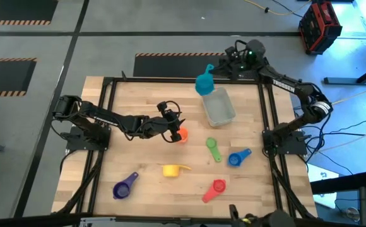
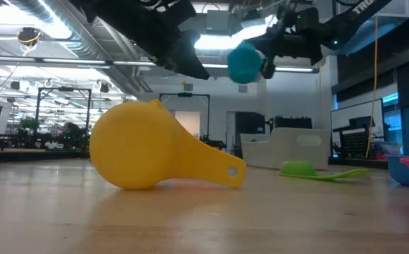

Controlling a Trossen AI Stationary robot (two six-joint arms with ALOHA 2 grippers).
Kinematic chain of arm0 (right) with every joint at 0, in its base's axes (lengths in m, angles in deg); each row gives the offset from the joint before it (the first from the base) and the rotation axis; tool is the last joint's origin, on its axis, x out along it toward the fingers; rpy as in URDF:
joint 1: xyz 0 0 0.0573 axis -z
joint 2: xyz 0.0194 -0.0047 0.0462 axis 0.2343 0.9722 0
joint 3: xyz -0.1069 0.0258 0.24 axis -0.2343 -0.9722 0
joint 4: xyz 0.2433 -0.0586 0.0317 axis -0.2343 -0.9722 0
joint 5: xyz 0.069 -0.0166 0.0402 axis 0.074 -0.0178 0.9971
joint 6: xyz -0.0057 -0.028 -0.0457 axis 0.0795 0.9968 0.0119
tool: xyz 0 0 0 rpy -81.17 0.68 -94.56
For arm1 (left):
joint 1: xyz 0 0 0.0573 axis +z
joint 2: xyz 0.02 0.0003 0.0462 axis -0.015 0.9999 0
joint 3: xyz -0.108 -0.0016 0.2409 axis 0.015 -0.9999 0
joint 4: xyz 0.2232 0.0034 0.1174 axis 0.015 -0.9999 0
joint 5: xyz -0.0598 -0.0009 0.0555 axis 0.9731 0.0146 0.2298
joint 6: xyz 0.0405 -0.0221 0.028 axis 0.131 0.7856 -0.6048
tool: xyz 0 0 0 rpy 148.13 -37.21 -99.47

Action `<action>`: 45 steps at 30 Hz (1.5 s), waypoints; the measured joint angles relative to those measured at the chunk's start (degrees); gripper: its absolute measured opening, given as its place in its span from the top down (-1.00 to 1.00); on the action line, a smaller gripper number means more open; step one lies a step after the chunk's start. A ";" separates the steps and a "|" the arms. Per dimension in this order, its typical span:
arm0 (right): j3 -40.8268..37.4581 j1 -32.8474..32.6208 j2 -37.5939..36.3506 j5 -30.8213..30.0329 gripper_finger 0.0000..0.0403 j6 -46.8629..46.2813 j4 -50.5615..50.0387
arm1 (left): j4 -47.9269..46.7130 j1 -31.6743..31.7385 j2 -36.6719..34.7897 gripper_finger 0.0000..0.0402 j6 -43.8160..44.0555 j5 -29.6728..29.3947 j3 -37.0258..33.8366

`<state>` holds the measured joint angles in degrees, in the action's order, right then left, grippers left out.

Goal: Nest measuring cups in basket
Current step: Put the light blue measuring cup into the gray bin

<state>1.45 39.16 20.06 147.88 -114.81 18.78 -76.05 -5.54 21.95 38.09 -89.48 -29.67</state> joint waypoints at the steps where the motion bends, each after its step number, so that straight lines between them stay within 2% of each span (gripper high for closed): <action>1: 0.00 0.78 -0.16 2.31 0.96 -0.80 -1.38 | -0.01 0.01 0.00 0.26 0.24 0.58 0.00; 4: 0.00 2.96 -0.21 10.03 0.95 -2.04 -5.86 | -0.60 -0.01 0.00 0.26 1.13 1.88 0.00; 6: 0.00 3.86 -0.21 13.05 0.94 -0.72 -10.09 | -1.22 -0.01 0.00 0.26 1.66 2.33 0.00; 11: 0.00 6.01 -0.21 17.18 0.96 7.97 -22.63 | -1.25 -0.01 0.00 0.26 1.73 3.09 0.00; 14: -0.02 7.74 -0.19 17.70 0.96 14.71 -30.62 | -1.25 -0.01 0.00 0.26 1.71 3.11 0.00; 19: -0.02 9.78 -0.15 10.93 0.96 25.79 -44.74 | -1.25 0.06 0.00 0.26 1.71 3.13 0.00; 27: -0.02 10.06 1.02 -1.83 0.96 36.72 -55.58 | -1.25 0.06 0.00 0.26 1.69 3.11 0.00; 39: -1.36 4.58 8.40 -3.74 0.96 38.68 -55.92 | -1.22 0.06 0.00 0.26 1.71 3.11 0.00; 45: -1.36 3.09 10.00 -10.09 0.94 39.89 -55.01 | -1.22 0.06 0.00 0.26 1.71 3.11 0.00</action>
<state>0.09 42.25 30.06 137.79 -74.93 -36.23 -77.27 -5.48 21.95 39.80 -86.37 -29.67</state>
